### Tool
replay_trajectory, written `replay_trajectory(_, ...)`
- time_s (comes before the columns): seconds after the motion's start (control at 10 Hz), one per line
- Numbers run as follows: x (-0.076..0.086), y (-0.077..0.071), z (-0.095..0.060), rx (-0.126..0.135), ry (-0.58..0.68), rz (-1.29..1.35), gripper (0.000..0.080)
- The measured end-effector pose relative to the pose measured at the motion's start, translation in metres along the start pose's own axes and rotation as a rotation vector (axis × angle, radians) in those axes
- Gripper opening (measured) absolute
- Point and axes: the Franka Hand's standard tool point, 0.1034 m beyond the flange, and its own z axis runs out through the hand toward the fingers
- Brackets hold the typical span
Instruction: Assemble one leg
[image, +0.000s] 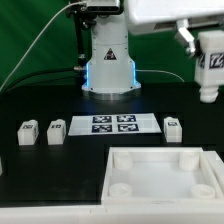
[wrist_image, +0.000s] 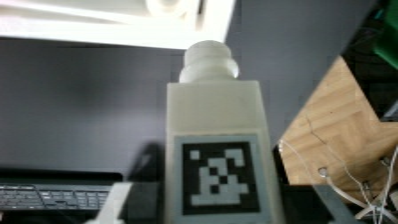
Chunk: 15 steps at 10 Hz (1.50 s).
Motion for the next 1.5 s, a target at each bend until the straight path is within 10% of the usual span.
replay_trajectory(0.2,0.028,0.019,0.018,-0.011,0.030,-0.007,0.0292)
replay_trajectory(0.9,0.029,0.018,0.021,-0.009,0.028,-0.007,0.0292)
replay_trajectory(1.5,-0.004,0.013,0.074,0.001,0.023,0.004,0.0292)
